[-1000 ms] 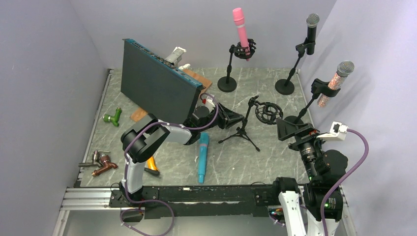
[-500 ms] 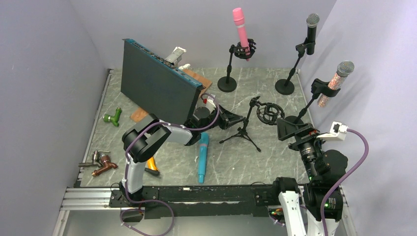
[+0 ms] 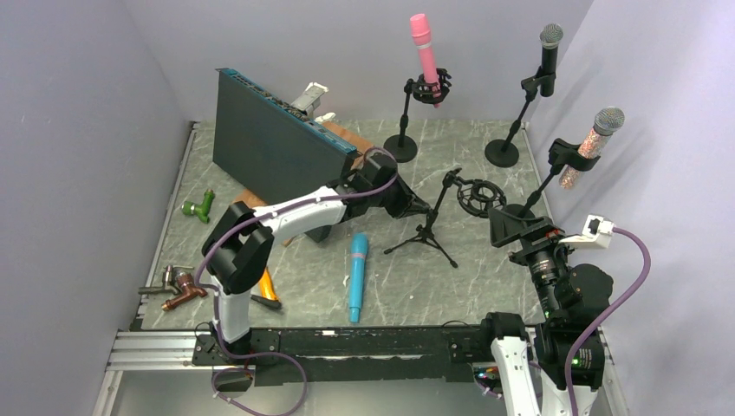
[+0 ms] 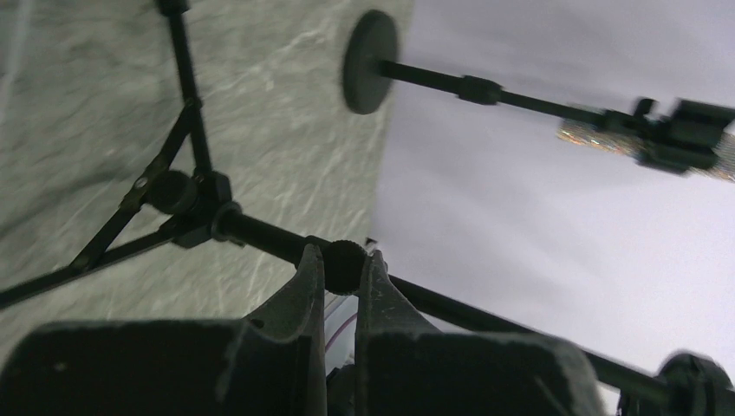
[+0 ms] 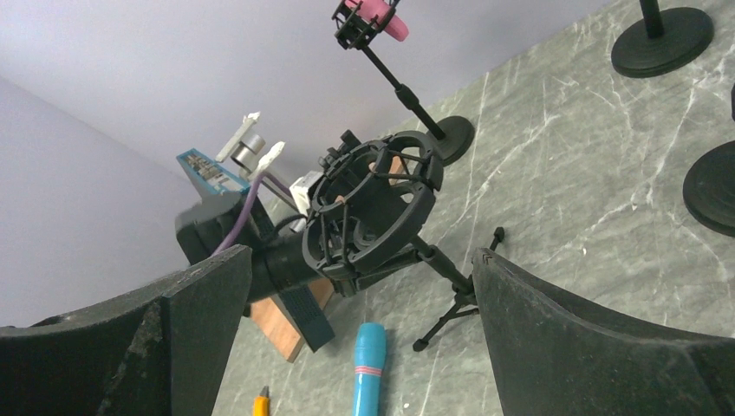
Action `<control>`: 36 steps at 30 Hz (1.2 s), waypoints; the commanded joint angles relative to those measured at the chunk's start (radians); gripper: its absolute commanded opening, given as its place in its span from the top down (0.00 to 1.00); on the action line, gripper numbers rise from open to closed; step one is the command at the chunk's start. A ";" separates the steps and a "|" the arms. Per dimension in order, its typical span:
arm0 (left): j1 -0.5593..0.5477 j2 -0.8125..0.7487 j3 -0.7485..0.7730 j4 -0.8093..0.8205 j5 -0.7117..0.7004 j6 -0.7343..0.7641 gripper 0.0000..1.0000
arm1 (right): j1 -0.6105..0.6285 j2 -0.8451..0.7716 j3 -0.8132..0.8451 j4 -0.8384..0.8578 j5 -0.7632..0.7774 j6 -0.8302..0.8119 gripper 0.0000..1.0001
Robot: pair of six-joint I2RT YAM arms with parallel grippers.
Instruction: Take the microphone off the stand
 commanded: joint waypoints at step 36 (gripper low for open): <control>0.005 -0.325 -0.373 0.556 0.060 0.461 0.51 | 0.002 -0.025 0.002 -0.005 0.035 -0.026 0.00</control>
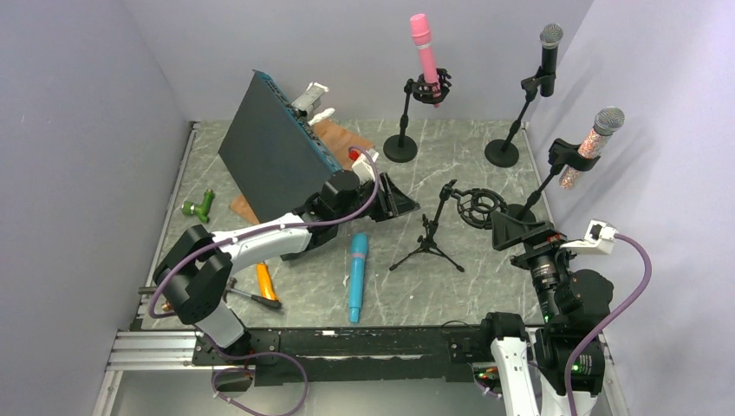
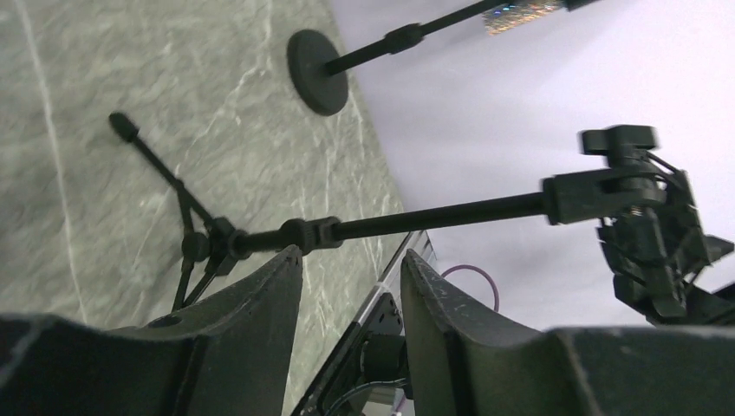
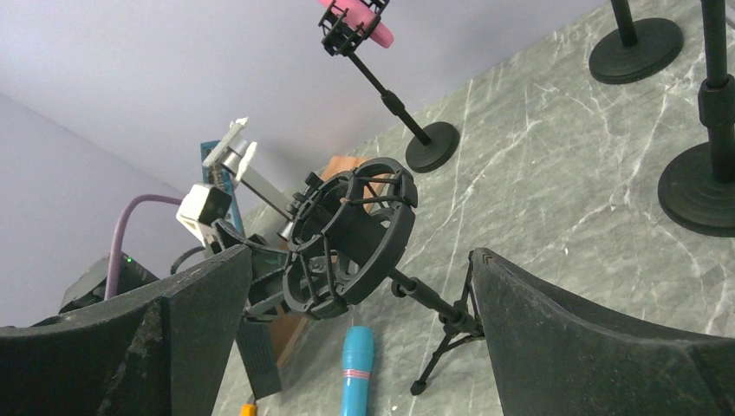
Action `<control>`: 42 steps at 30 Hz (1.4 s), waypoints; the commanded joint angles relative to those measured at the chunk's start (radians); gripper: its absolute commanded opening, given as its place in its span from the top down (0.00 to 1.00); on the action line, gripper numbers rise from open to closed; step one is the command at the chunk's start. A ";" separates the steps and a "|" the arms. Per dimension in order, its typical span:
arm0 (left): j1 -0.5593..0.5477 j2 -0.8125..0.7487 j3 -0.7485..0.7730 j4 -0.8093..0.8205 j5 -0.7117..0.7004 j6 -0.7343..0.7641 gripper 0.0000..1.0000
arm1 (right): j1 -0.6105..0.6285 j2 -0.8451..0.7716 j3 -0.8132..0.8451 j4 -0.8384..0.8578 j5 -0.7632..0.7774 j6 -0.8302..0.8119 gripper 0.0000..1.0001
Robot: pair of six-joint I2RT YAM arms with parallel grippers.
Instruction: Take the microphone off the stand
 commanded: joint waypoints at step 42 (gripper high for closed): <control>-0.020 0.123 0.015 0.199 0.140 -0.358 0.04 | 0.002 0.016 -0.003 0.042 -0.018 0.004 0.00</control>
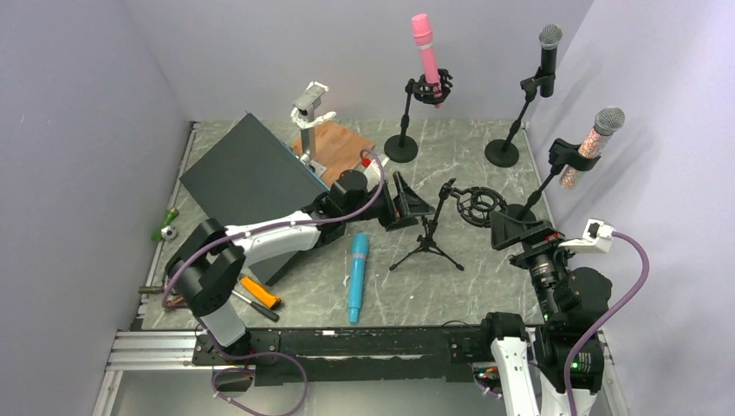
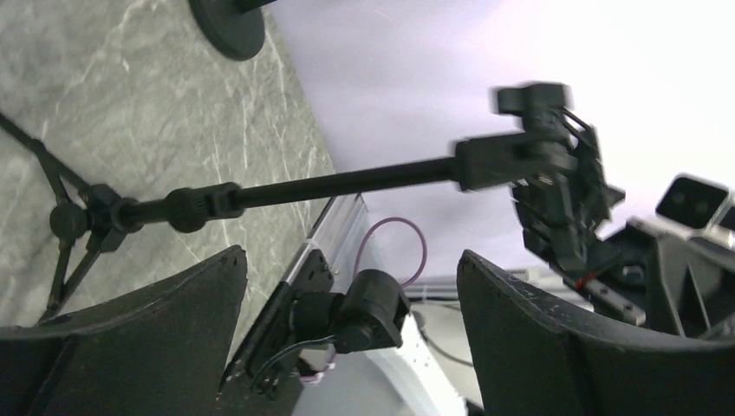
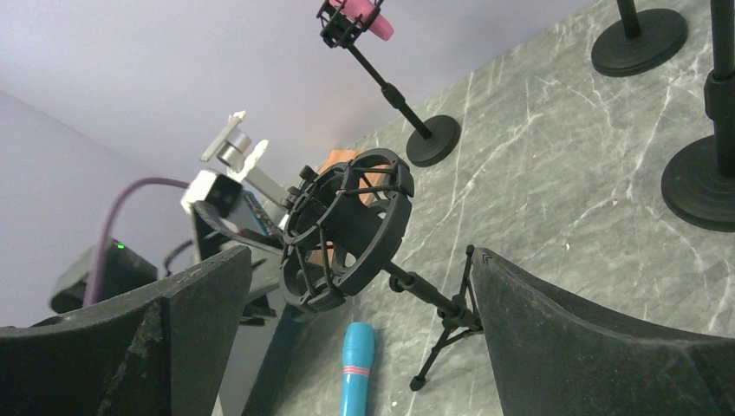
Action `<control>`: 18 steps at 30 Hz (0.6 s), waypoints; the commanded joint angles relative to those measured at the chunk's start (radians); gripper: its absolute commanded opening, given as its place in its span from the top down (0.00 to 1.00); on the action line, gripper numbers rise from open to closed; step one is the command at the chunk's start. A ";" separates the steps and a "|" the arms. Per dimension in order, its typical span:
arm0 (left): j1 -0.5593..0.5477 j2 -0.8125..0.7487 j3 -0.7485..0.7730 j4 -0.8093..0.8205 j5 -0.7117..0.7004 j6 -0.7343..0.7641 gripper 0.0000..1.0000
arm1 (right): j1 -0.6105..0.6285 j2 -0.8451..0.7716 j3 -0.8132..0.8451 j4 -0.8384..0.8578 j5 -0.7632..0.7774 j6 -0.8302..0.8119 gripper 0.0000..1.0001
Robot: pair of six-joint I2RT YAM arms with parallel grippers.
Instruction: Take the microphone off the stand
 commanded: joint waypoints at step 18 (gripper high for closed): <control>-0.007 0.190 -0.064 0.270 -0.068 -0.370 0.42 | 0.002 0.006 0.007 0.025 0.010 -0.010 0.00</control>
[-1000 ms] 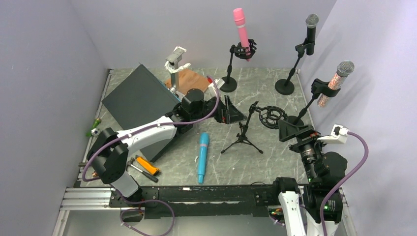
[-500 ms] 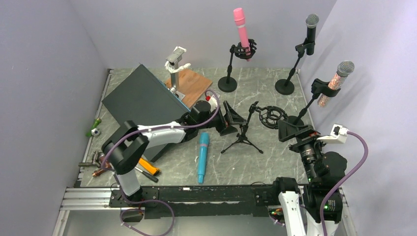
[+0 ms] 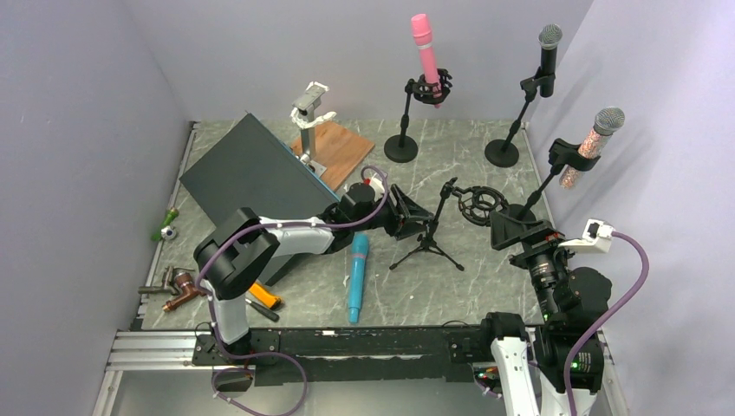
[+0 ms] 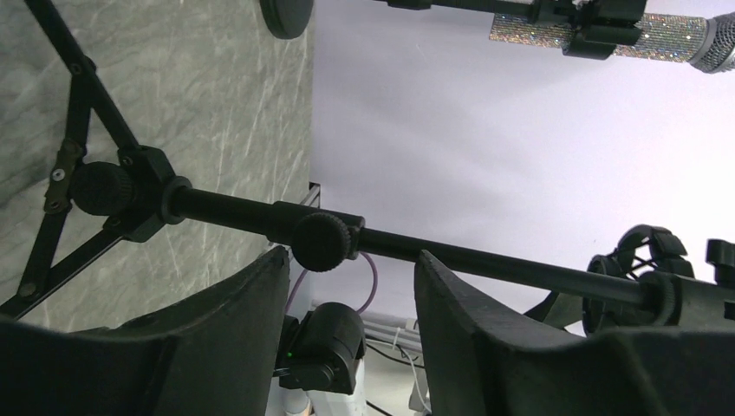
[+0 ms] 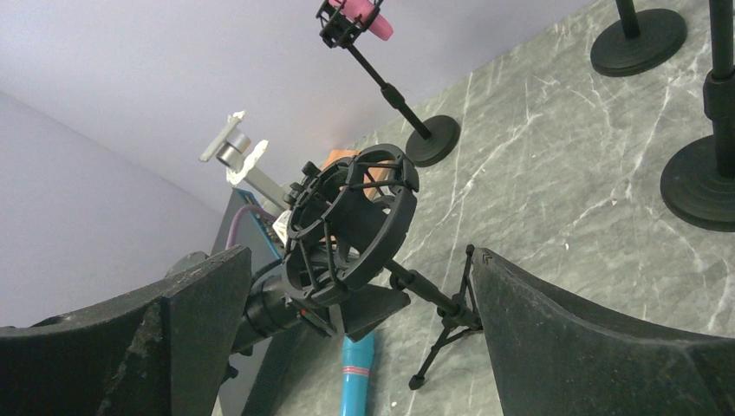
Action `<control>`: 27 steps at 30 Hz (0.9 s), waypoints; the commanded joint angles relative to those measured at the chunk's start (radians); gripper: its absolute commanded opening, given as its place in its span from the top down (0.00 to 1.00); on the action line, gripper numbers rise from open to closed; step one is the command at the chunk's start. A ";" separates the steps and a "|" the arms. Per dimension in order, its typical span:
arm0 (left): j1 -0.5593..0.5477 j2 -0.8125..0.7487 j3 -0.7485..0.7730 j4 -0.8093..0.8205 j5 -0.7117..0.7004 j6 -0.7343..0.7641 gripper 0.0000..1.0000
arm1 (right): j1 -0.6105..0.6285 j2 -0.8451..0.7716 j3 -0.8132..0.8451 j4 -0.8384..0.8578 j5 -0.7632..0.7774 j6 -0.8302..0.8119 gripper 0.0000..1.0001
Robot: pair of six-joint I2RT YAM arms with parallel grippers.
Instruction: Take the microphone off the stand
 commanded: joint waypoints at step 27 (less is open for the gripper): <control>-0.001 0.057 -0.017 0.201 -0.033 -0.068 0.56 | 0.002 0.004 -0.008 0.035 0.005 -0.002 0.00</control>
